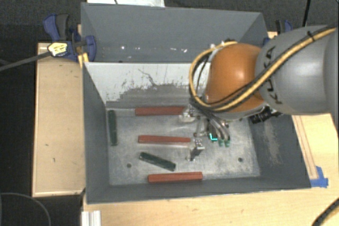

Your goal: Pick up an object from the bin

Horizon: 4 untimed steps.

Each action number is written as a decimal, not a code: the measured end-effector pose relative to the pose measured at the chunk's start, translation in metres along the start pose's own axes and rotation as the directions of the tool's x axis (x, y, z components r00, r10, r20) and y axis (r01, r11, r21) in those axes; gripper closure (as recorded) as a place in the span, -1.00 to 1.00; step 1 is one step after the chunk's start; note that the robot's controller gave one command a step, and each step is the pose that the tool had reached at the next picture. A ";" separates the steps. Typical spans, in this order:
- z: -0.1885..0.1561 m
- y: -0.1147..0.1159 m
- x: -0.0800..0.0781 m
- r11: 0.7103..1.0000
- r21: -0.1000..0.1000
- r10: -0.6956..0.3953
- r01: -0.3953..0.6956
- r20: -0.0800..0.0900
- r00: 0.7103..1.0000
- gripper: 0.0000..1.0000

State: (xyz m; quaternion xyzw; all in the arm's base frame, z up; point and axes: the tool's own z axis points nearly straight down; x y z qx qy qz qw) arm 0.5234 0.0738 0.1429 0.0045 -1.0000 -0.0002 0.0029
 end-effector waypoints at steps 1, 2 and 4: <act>-0.004 0.000 -0.002 1.000 -0.001 0.002 -0.002 0.008 1.000 -1.00; 0.068 0.039 -0.023 1.000 -0.004 0.021 -0.021 0.017 1.000 1.00; -0.093 0.063 -0.028 1.000 -0.001 0.004 -0.004 0.011 1.000 1.00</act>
Offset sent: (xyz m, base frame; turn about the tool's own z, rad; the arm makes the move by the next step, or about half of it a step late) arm 0.0180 0.0381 -0.0729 0.0195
